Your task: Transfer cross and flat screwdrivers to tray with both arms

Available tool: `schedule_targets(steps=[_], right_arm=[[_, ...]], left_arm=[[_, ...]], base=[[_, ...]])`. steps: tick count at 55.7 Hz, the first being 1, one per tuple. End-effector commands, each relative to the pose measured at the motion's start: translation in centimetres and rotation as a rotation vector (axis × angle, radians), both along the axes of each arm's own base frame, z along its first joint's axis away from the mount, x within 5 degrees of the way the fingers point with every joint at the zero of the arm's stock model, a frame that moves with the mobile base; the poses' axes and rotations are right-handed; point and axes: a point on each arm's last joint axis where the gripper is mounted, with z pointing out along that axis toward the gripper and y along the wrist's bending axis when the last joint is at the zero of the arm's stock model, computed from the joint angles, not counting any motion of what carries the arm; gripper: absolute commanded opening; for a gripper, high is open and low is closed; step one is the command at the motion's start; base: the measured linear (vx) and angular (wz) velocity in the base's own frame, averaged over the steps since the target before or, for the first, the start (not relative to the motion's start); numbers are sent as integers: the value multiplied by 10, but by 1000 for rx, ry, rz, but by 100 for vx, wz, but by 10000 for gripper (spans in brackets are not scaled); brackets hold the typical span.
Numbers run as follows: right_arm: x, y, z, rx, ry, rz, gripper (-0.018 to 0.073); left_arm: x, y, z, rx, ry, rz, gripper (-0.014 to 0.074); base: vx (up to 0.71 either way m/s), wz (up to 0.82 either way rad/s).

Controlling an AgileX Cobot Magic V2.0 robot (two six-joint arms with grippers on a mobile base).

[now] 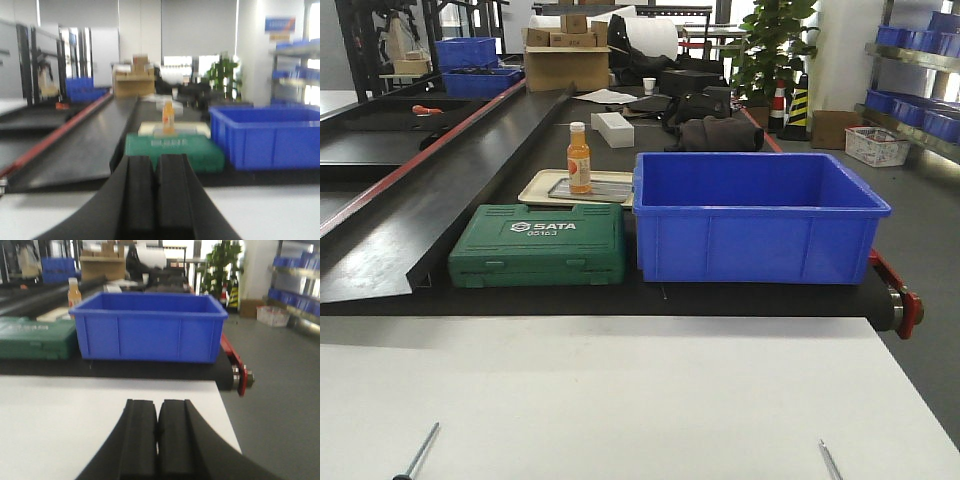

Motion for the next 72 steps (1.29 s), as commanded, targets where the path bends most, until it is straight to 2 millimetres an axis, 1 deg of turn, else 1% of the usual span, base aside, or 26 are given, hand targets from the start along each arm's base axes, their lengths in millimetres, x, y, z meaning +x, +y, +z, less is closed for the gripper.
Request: schedule_targets(steps=[1, 9, 12, 16, 20, 25, 30, 34, 37, 41, 47, 50, 53, 54, 55, 56, 57, 61, 64, 71, 72], right_arm=[[13, 0, 8, -6, -6, 4, 212], [29, 0, -4, -8, 92, 4, 366], [34, 0, -8, -7, 120, 4, 398], [40, 0, -14, 9, 164, 1, 423], [45, 0, -20, 9, 217, -3, 422], [51, -1, -31, 40, 371, -33, 422], [58, -3, -39, 77, 540, -71, 422], [64, -4, -42, 85, 633, -89, 422], [68, -4, -42, 83, 671, -95, 422], [73, -4, -43, 81, 689, -97, 422], [79, -4, -45, 77, 683, -91, 422], [81, -4, -45, 77, 674, -88, 422], [81, -3, -45, 77, 667, -87, 422], [81, -3, -44, 78, 664, -86, 422], [81, -3, -44, 78, 663, -86, 422], [81, -3, -44, 78, 661, -86, 422], [81, -3, -44, 78, 660, -86, 422], [81, -3, -44, 75, 661, -85, 422], [81, -3, -44, 75, 661, -85, 422], [81, -3, -45, 75, 667, -86, 422], [81, -3, -45, 75, 667, -86, 422]], left_arm=[[16, -1, 1, -10, 80, -6, 202], [39, -3, -15, 1, 240, -9, 363], [47, -4, -21, 2, 284, -8, 407], [55, -4, -27, 3, 329, -6, 439], [64, -5, -31, 7, 389, -9, 451], [80, -6, -31, 11, 486, -14, 451], [108, -9, -24, 17, 599, -25, 451], [135, -11, -19, 21, 683, -34, 451], [154, -13, -18, 24, 742, -41, 451], [182, -15, -21, 31, 828, -51, 451], [223, -19, -36, 54, 949, -68, 451], [239, -20, -45, 71, 989, -79, 451], [257, -21, -56, 87, 1041, -91, 451], [263, -22, -64, 92, 1072, -95, 451], [269, -22, -66, 98, 1089, -102, 451], [275, -23, -73, 101, 1121, -107, 451], [280, -23, -75, 105, 1143, -113, 451], [298, -25, -96, 122, 1258, -140, 451], [307, -26, -108, 126, 1313, -150, 451], [329, -28, -134, 126, 1380, -158, 451], [332, -28, -135, 126, 1381, -158, 451]], base=[[0, 0], [0, 0], [0, 0], [0, 0], [0, 0], [0, 0], [0, 0], [0, 0], [0, 0], [0, 0], [0, 0], [0, 0], [0, 0], [0, 0], [0, 0], [0, 0], [0, 0], [0, 0], [0, 0], [0, 0], [0, 0]])
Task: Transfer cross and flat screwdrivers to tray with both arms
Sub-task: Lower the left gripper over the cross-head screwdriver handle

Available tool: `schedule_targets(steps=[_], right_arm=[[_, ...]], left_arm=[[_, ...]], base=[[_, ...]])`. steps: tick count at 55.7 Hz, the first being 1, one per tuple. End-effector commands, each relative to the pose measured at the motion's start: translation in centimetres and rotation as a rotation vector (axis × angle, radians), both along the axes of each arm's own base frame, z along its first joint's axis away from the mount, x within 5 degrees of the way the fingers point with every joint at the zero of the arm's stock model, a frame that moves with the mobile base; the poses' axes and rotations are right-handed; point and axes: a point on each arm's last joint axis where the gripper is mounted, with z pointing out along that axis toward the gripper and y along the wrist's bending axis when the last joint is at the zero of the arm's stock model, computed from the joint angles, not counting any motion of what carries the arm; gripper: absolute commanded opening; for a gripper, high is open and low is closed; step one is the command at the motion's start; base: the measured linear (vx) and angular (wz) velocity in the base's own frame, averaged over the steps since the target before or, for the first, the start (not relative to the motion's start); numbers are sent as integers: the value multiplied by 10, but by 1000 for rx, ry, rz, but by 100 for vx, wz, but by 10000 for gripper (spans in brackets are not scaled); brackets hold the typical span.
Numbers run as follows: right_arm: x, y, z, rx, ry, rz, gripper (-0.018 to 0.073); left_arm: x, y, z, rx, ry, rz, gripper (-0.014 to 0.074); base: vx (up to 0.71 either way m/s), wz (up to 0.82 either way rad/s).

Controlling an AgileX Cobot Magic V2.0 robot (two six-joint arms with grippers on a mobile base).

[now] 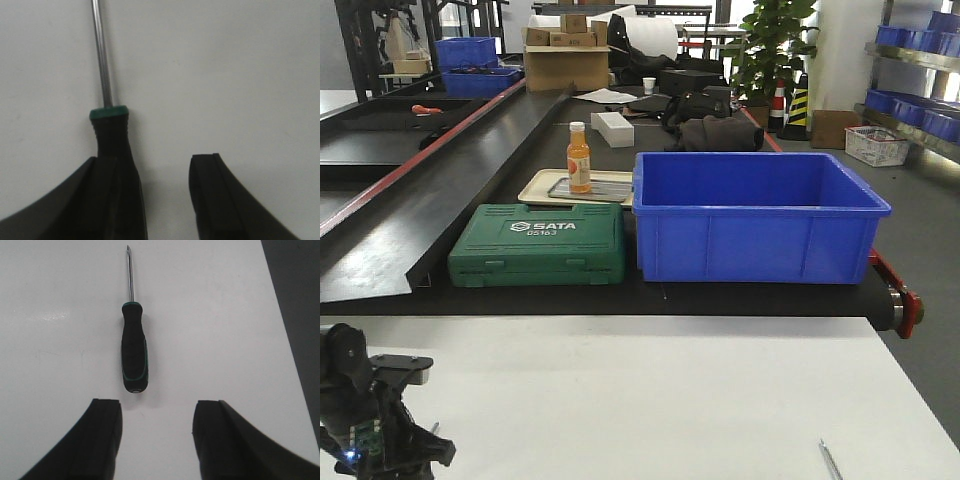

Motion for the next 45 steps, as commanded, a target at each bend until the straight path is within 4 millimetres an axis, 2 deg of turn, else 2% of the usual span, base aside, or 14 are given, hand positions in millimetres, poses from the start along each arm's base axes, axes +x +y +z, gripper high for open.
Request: schedule_targets(steps=[1, 5, 11, 32, 37, 45], right_arm=[[8, -1, 16, -7, -100, 8, 422], [8, -1, 16, -7, -99, 8, 422], [7, -1, 16, -7, -97, 7, 422], [7, -1, 15, -7, -90, 6, 422], [7, -1, 15, -7, -90, 6, 422], [7, -1, 15, -7, -90, 6, 422]], left_arm=[[19, -2, 12, -9, -49, -2, 451], [23, -2, 3, -6, -14, 2, 451], [26, 1, 1, 25, -29, -11, 451], [21, 13, 59, 153, -202, 12, 451], [21, 14, 61, 161, -208, 0, 451], [22, 14, 51, 163, -177, -6, 451]], base=[[0, 0], [0, 0], [0, 0], [0, 0], [0, 0], [0, 0]])
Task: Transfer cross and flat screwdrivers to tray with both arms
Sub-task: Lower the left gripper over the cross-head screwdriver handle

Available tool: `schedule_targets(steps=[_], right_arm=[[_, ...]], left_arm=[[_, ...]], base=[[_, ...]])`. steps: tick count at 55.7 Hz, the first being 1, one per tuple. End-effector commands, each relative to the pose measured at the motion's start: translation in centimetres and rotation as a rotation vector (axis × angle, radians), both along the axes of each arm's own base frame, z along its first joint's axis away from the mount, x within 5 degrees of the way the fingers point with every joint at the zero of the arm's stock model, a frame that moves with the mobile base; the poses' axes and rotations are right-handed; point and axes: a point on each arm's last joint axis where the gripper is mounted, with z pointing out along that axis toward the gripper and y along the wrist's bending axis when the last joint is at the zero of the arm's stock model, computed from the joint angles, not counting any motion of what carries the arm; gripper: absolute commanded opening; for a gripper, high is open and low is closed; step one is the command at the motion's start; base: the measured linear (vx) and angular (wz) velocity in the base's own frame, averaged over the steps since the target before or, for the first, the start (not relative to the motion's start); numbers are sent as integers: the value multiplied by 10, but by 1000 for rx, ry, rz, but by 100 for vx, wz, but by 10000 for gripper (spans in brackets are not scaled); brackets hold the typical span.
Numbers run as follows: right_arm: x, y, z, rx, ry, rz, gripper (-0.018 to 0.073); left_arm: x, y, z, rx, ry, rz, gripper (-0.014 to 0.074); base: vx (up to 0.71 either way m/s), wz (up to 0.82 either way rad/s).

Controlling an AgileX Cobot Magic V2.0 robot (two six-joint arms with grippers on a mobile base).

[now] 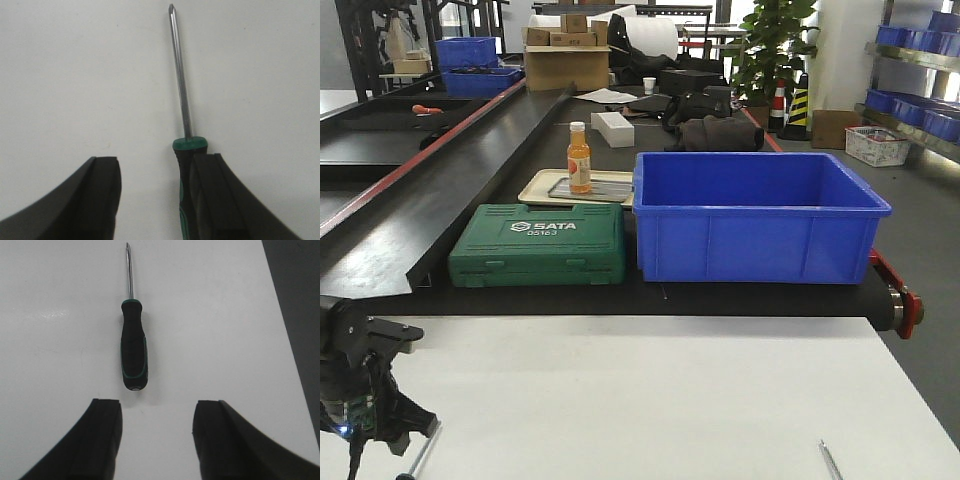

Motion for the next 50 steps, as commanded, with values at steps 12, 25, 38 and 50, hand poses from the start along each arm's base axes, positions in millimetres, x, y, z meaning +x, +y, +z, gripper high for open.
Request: schedule_targets(steps=[12, 25, 38, 50], right_arm=[[8, -1, 16, -7, -102, 8, 422], [8, -1, 16, -7, -102, 8, 422], [8, -1, 16, -10, -106, 10, 422], [11, 0, 19, -7, -149, 16, 422]], left_arm=[[5, -4, 11, -44, -50, -14, 451], [4, -2, -7, -46, 25, -17, 451], [4, 6, -25, -41, 93, -20, 451], [6, 0, -33, -103, 97, -45, 451]], base=[[0, 0], [0, 0], [0, 0], [0, 0]])
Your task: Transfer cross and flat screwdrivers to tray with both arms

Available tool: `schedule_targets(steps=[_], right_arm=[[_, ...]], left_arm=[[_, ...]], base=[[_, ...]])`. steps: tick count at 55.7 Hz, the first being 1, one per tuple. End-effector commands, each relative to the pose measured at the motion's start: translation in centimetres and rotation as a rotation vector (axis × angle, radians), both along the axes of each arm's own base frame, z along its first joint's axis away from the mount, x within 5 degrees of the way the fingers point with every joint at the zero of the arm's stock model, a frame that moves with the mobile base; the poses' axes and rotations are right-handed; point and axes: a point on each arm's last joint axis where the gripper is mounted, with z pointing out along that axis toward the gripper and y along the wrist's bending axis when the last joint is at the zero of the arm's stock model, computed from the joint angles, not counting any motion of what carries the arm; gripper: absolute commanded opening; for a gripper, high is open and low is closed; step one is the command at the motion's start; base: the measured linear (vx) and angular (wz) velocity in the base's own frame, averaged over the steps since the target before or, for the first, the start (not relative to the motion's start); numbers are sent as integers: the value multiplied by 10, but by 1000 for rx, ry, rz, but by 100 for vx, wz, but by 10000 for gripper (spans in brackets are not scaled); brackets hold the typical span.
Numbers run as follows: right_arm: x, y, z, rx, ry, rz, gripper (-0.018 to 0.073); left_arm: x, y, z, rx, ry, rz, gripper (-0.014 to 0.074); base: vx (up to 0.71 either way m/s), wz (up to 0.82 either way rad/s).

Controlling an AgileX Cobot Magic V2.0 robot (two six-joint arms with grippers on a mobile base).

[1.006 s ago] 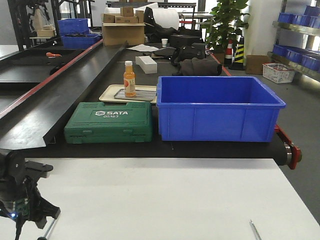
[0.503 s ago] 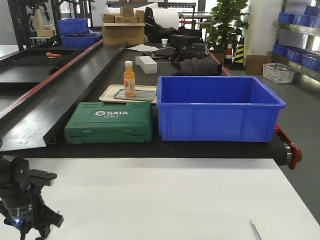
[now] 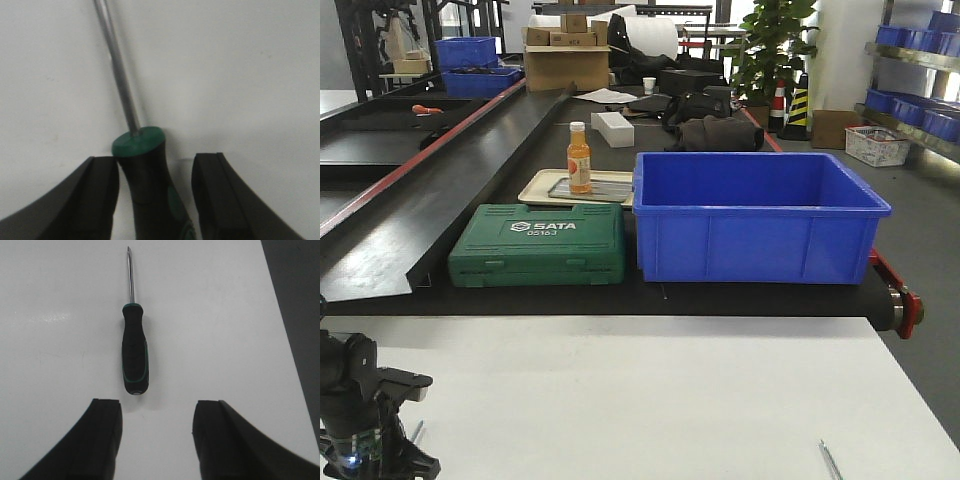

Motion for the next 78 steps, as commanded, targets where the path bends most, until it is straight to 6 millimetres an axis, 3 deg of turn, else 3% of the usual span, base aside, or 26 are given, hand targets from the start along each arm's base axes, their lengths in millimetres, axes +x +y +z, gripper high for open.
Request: schedule_targets(steps=[1, 21, 30, 43, 52, 67, 78], right_arm=[[10, 0, 18, -8, -134, 14, 422], [8, 0, 17, 4, -112, 3, 422], [14, -2, 23, -14, 3, -5, 424], [65, -2, 42, -37, 57, 14, 433], [98, -1, 27, -70, 148, 72, 433], [143, 0, -17, -100, 235, 134, 433], [164, 2, -34, -92, 227, 151, 438]], left_arm=[[5, -3, 22, -56, -71, 14, 451], [2, -5, -1, -79, 17, 23, 449], [3, -6, -3, -79, 18, 9, 387], [5, -6, -3, -80, -4, 10, 155], [5, -6, -3, -82, -8, 17, -6], [9, -8, -2, -110, -55, 40, -7], [10, -10, -2, -130, -63, 55, -4]], base=[[0, 0], [0, 0], [0, 0], [0, 0], [0, 0], [0, 0], [0, 0]])
